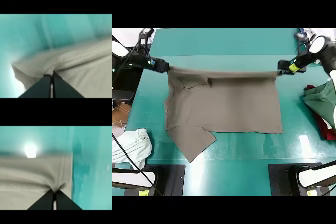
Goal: Fold the shirts.
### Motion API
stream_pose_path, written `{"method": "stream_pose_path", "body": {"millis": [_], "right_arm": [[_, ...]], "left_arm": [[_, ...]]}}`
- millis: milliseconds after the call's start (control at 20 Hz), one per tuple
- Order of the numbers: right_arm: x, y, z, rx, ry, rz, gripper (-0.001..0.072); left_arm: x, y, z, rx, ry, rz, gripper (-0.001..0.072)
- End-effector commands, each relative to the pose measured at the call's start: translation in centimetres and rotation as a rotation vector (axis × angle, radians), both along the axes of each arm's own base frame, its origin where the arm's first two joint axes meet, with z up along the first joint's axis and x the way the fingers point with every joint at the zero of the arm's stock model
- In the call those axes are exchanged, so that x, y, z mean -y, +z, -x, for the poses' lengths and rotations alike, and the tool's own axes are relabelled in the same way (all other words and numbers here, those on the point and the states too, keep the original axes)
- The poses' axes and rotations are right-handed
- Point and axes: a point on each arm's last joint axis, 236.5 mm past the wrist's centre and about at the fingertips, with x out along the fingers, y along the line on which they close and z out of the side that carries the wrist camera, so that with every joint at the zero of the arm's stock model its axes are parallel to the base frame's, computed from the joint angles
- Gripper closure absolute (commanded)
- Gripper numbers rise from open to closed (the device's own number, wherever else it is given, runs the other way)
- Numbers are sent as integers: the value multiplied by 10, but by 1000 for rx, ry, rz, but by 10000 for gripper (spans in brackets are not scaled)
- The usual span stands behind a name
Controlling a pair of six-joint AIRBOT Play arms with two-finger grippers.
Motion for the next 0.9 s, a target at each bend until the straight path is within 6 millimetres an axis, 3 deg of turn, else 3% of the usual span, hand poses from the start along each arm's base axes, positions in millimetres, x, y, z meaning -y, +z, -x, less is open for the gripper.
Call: {"method": "stream_pose_path", "body": {"millis": [0, 250, 450, 500, 550, 600, 650, 700, 850], "right_arm": [[-6, -36, 37, -155, 44, 57, 701], [-19, -63, 58, -234, 61, 41, 696], [-43, -61, 61, -242, 62, -56, 687], [-46, -60, 61, -243, 67, -73, 591], [-49, -60, 63, -249, 68, -88, 403], [-51, -59, 66, -263, 70, -103, 356], [-51, -58, 71, -281, 72, -108, 356], [-53, -56, 74, -292, 73, -122, 356], [-50, -38, 82, -287, 94, -119, 356]], "left_arm": [[-10, -39, 43, -194, -64, -85, 685], [-11, -86, 73, -311, -61, -83, 684], [-11, -88, 75, -343, 2, -55, 682], [-11, -88, 78, -358, 6, -50, 681], [-10, -88, 82, -375, -1, -49, 678], [-9, -87, 87, -394, -7, -50, 527], [-11, -86, 93, -426, 5, -55, 259], [-17, -86, 100, -462, 23, -72, 168], [-35, -83, 126, -581, 104, -109, 170]]}}
